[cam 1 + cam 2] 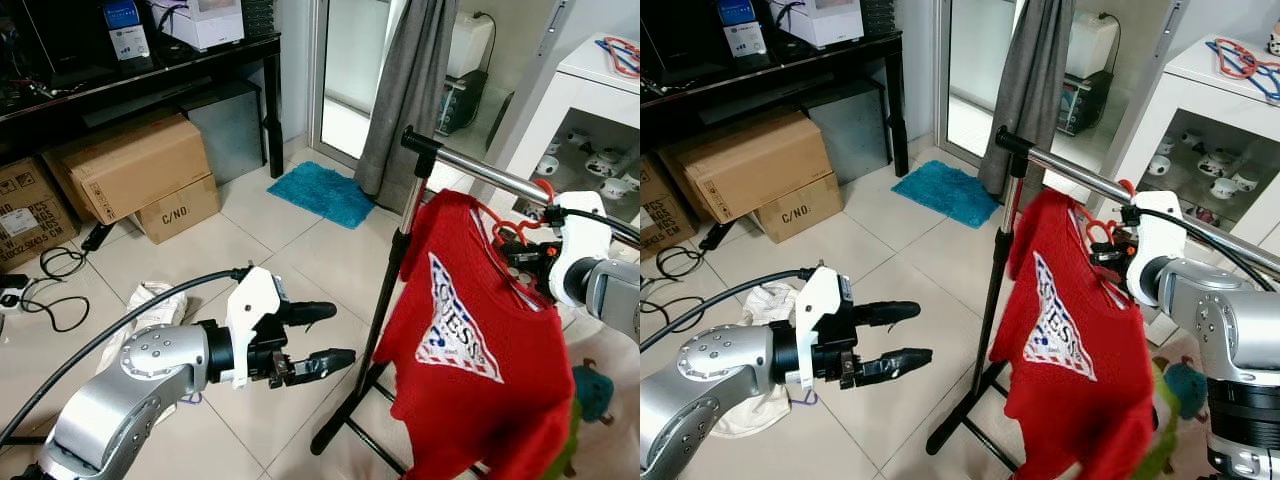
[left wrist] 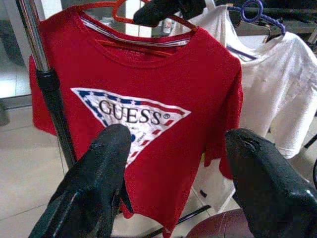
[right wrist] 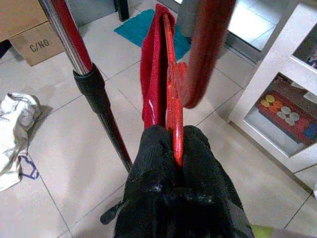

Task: Hang hanger

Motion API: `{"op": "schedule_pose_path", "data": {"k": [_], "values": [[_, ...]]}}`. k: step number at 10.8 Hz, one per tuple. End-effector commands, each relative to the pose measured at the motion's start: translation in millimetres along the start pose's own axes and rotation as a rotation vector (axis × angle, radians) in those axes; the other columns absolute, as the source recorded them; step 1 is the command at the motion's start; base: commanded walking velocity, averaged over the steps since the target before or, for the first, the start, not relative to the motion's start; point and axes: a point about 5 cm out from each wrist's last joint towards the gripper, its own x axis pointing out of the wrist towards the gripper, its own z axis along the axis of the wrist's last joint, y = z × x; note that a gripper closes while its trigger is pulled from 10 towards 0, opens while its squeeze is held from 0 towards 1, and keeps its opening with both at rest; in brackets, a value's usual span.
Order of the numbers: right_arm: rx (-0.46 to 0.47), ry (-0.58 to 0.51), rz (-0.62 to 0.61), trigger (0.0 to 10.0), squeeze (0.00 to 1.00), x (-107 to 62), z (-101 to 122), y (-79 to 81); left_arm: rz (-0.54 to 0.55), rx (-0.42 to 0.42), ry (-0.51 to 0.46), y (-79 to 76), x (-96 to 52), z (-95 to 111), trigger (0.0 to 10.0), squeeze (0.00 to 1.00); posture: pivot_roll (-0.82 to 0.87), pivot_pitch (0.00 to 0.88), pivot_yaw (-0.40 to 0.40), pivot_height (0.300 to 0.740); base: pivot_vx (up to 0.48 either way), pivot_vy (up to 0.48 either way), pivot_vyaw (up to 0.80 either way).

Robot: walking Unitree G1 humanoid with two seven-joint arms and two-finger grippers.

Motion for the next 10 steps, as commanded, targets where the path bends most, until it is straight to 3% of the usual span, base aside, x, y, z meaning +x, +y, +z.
{"op": "schedule_pose_path", "data": {"k": [1, 3, 4, 6, 7, 9, 10], "values": [[-0.014, 0.02, -0.003, 0.0, 0.0, -1.4, -3.0, -0.3, -0.007, 0.012, 0.007, -2.1, 0.2, -0.9, 10.0, 0.0, 0.08, 0.0, -0.028, 0.74, 0.0, 0.0, 0.0], [-0.009, 0.009, 0.005, 0.0, 0.0, -4.0, -1.8, -0.4, -0.004, 0.007, 0.002, -3.4, 0.7, -2.2, 10.0, 0.0, 0.08, 0.0, -0.031, 0.74, 0.0, 0.0, 0.0], [-0.01, -0.02, 0.008, 0.0, 0.0, -10.1, 2.0, 0.3, 0.067, 0.008, -0.014, -0.9, 0.0, -3.2, 10.0, 0.0, 0.08, 0.0, -0.036, 0.74, 0.0, 0.0, 0.0], [-0.016, -0.109, -0.021, 0.0, 0.0, -30.5, 17.0, 1.7, 0.31, 0.022, -0.066, 16.8, -0.2, -1.4, 10.0, 0.0, 0.07, 0.0, -0.042, 0.74, 0.0, 0.0, 0.0], [-0.022, -0.142, -0.021, 0.0, 0.0, -39.8, 20.9, 4.6, 0.367, 0.013, -0.094, 19.1, -1.0, -0.7, 10.0, 0.0, 0.07, 0.0, -0.041, 0.74, 0.0, 0.0, 0.0], [-0.034, -0.156, -0.001, 0.0, 0.0, -54.8, 11.8, 17.0, 0.434, -0.006, -0.144, 18.8, 2.5, 2.1, 10.0, 0.0, 0.05, 0.0, -0.039, 0.74, 0.0, 0.0, 0.0], [-0.038, -0.14, 0.047, 0.0, 0.0, -58.5, -2.8, 27.5, 0.446, -0.017, -0.155, 17.8, 7.3, 1.3, 10.0, 0.0, 0.05, 0.0, -0.029, 0.74, 0.0, 0.0, 0.0]]}}
